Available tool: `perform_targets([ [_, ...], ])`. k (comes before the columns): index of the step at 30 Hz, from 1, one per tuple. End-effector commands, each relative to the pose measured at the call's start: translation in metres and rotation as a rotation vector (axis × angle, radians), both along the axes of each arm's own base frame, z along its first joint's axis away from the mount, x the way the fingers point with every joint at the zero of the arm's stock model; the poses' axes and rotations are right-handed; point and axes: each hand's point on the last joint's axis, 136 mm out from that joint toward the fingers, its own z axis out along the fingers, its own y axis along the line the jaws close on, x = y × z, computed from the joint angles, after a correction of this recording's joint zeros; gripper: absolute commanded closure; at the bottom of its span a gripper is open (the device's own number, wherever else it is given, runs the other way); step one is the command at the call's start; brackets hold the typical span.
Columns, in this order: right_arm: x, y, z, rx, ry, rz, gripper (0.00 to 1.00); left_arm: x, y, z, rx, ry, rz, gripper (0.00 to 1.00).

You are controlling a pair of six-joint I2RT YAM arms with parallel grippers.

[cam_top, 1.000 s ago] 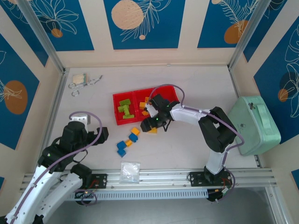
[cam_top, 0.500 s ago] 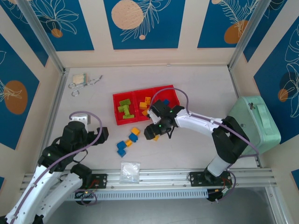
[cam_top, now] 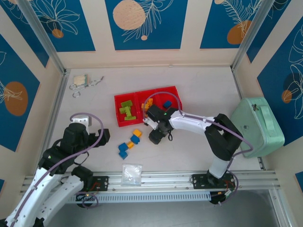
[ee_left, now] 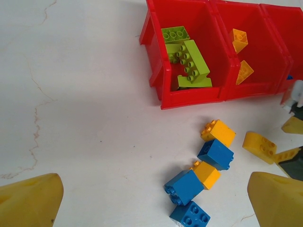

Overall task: Sort the legos into containers by color
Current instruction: Pick up the lego from the center of the table, then place the lego in the container.

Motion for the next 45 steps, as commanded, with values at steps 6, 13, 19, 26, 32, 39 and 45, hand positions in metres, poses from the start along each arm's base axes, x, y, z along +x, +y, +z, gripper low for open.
perform_targets([
  [6,0.011,0.011,-0.022,-0.099,-0.044,0.052,0.39,0.001,0.008,0.002,0.031,-0.025,0.028,0.01],
  [13,0.004,0.008,-0.045,-0.156,-0.02,0.045,0.53,0.001,0.008,0.001,0.028,-0.025,0.026,0.01],
  [19,0.003,0.005,-0.037,-0.197,-0.054,0.029,0.69,0.0,0.007,0.003,0.026,-0.023,0.017,0.01],
  [26,0.018,0.02,0.029,-0.084,-0.116,-0.047,0.81,-0.006,0.001,0.01,-0.001,-0.021,-0.021,0.01],
  [32,0.062,0.037,0.11,0.183,-0.168,-0.206,0.84,-0.012,0.006,0.02,0.035,-0.028,-0.039,0.01],
  [39,0.142,0.044,0.132,0.329,-0.184,-0.406,0.88,-0.013,0.007,0.022,0.026,-0.077,-0.045,0.01],
  [45,0.183,0.059,0.101,0.313,-0.131,-0.47,0.89,-0.012,0.01,0.021,0.034,-0.099,-0.034,0.01],
])
